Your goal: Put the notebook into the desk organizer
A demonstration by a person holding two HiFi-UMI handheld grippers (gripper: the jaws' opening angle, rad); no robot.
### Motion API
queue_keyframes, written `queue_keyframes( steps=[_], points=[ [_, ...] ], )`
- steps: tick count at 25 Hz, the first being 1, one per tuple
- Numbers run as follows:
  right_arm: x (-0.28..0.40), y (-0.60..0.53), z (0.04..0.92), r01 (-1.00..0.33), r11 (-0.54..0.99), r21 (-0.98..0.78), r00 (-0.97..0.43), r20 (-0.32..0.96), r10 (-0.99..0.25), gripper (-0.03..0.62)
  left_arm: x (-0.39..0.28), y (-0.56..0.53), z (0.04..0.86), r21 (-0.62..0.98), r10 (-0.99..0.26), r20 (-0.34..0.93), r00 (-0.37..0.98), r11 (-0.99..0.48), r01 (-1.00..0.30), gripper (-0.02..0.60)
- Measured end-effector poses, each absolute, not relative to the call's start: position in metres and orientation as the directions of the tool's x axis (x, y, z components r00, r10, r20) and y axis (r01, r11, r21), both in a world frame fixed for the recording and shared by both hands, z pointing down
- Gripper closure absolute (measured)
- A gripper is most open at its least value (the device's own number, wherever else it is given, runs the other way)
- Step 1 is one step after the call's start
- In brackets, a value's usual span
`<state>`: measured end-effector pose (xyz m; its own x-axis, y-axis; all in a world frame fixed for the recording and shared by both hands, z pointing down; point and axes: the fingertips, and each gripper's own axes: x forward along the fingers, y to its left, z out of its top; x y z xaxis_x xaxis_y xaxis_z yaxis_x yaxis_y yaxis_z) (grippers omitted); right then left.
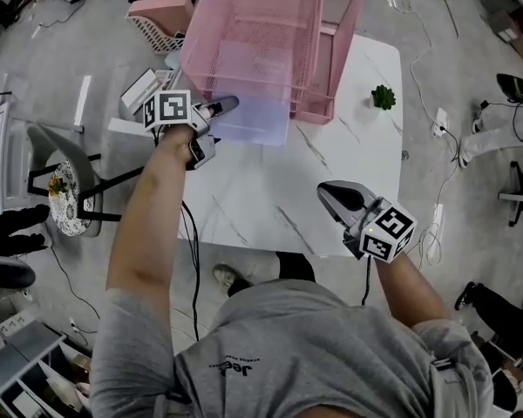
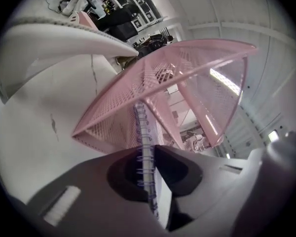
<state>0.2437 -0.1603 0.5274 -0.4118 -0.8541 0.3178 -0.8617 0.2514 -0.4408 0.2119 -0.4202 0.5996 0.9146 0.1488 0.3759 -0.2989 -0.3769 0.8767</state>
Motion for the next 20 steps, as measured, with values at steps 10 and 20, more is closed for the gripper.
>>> queue_keyframes(
  steps=[10,20],
  points=[
    [0.247,-0.16,0.533,-0.858,0.235,-0.456,-0.408,0.328,-0.852,0.591,0.231,-0.429,0.599,0.632,0.059,0.443,0.895,-0.729,-0.264,0.257],
    [0.274,-0.191,0.529,-0.899,0.236,-0.369,-0.361,0.319,-0.876,0.591,0.216,-0.391,0.611,0.286,0.17,0.555,0.814,-0.958,0.006,0.116]
  ],
)
